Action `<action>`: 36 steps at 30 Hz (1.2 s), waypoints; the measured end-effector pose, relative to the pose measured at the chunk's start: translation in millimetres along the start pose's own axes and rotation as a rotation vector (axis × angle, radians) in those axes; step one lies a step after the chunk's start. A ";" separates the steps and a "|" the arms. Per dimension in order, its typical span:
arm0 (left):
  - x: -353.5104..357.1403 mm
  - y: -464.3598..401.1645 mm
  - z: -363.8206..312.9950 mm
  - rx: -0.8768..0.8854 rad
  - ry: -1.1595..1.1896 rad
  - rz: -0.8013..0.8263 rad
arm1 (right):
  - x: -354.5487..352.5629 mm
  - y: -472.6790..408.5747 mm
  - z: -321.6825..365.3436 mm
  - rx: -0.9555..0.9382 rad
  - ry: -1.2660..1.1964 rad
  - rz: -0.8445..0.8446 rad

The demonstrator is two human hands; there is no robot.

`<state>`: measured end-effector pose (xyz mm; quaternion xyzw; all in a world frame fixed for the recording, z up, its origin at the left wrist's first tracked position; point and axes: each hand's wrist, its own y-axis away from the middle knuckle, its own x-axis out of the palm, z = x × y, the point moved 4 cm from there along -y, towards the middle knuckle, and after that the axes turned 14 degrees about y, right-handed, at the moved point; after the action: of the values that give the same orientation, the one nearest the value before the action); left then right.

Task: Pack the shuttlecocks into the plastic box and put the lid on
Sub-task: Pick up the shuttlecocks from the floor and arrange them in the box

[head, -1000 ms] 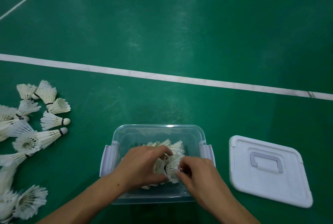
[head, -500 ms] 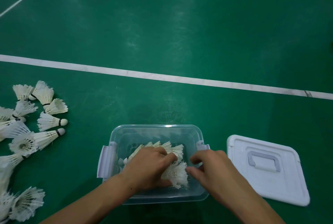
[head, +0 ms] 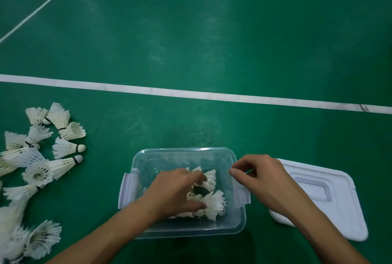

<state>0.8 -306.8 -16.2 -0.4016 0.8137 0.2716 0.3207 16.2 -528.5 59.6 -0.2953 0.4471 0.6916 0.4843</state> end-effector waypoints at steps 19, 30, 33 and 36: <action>-109.5 194.8 121.1 -0.361 0.521 -0.819 | 71.7 -52.0 220.8 -0.585 0.147 0.080; -78.2 342.7 187.2 -0.701 0.477 -0.990 | 155.8 -41.3 340.1 -0.915 0.450 0.249; -75.1 372.7 192.7 -0.769 0.408 -1.005 | 175.9 -33.5 360.0 -0.971 0.513 0.299; -67.4 395.6 194.0 -0.807 0.361 -0.971 | 202.9 -26.3 376.7 -0.984 0.536 0.366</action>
<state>-236.0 70.8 -18.9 -0.8513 0.4152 0.3081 0.0896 -22.4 -102.0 40.5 -0.5678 0.2241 0.7914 0.0331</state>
